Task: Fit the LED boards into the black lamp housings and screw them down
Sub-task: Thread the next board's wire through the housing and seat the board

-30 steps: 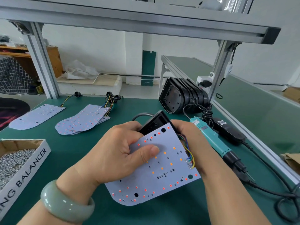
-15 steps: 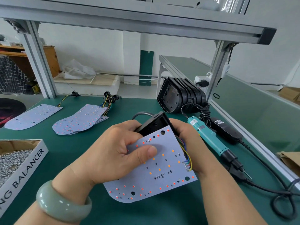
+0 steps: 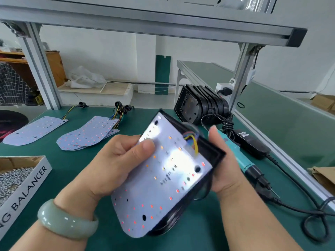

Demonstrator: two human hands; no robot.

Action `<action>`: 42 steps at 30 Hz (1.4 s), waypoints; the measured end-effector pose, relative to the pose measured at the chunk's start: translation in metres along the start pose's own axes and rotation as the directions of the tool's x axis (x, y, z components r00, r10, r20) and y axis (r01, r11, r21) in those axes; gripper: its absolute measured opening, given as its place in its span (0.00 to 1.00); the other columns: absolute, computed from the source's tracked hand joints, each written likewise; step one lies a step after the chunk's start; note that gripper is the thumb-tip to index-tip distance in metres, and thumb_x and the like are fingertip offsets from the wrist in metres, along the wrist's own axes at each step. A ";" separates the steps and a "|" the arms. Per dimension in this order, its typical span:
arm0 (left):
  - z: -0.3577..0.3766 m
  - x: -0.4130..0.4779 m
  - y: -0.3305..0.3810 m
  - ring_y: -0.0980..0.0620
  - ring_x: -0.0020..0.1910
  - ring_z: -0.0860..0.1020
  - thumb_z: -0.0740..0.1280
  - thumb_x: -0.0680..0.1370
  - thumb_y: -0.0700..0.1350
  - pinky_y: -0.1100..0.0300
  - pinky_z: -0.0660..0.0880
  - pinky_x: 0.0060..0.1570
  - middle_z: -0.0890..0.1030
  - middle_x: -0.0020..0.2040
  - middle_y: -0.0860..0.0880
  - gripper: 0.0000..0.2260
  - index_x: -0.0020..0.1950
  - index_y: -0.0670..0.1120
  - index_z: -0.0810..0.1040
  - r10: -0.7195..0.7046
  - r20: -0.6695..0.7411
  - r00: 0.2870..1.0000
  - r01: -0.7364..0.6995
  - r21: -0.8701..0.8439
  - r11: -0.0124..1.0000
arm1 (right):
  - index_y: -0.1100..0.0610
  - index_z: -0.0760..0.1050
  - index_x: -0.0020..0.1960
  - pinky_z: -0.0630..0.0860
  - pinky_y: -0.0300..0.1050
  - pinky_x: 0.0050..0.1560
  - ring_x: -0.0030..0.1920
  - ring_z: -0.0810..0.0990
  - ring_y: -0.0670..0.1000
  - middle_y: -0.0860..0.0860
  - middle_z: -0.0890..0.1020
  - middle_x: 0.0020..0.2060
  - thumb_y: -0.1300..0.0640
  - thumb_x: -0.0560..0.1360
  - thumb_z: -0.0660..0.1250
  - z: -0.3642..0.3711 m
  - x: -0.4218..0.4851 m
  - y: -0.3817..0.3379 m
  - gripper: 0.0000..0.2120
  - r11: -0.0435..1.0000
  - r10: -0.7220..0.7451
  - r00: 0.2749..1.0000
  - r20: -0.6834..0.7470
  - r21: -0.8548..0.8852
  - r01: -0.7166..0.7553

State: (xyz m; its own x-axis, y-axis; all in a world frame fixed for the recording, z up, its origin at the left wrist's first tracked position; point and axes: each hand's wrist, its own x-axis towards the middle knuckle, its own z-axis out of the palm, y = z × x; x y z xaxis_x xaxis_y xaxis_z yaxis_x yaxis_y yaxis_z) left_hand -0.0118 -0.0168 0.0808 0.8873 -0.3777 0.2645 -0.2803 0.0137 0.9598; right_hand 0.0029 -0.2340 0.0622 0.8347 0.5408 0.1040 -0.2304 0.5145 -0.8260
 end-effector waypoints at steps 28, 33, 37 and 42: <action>-0.002 0.018 -0.022 0.48 0.35 0.69 0.67 0.66 0.71 0.55 0.67 0.36 0.72 0.36 0.44 0.41 0.44 0.30 0.70 -0.097 -0.469 0.878 0.140 0.056 0.989 | 0.53 0.72 0.68 0.80 0.46 0.51 0.53 0.83 0.52 0.54 0.82 0.58 0.42 0.77 0.61 0.022 0.025 0.025 0.24 0.942 -0.293 0.927 -0.234 -0.235 0.238; 0.015 0.020 -0.026 0.52 0.59 0.76 0.71 0.74 0.55 0.59 0.73 0.53 0.76 0.61 0.49 0.08 0.36 0.57 0.78 0.193 -0.458 0.868 0.027 0.431 0.902 | 0.55 0.77 0.59 0.79 0.45 0.52 0.53 0.83 0.52 0.52 0.84 0.52 0.61 0.80 0.61 0.027 0.025 0.033 0.10 0.847 -0.466 0.838 -0.285 -0.415 0.331; 0.023 0.018 -0.027 0.49 0.67 0.72 0.76 0.68 0.50 0.51 0.71 0.62 0.72 0.66 0.53 0.13 0.48 0.57 0.76 0.264 -0.510 0.819 -0.001 0.458 0.889 | 0.46 0.82 0.49 0.79 0.40 0.47 0.49 0.84 0.48 0.49 0.86 0.48 0.60 0.75 0.62 0.026 0.024 0.031 0.13 0.817 -0.526 0.794 -0.303 -0.441 0.373; 0.023 0.020 -0.020 0.60 0.46 0.81 0.79 0.66 0.48 0.67 0.77 0.41 0.78 0.56 0.62 0.27 0.58 0.61 0.68 0.209 -0.612 0.762 -0.109 0.197 0.974 | 0.51 0.79 0.51 0.79 0.41 0.45 0.46 0.83 0.48 0.48 0.85 0.45 0.60 0.71 0.64 0.021 0.023 0.029 0.11 0.827 -0.536 0.755 -0.378 -0.413 0.380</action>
State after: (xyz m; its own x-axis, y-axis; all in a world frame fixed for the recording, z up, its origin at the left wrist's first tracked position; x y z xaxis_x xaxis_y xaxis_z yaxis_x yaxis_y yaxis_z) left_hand 0.0030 -0.0459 0.0644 0.8419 0.2819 0.4600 -0.4423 -0.1278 0.8877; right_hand 0.0047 -0.1922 0.0524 0.9427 -0.1187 0.3118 0.3336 0.3561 -0.8729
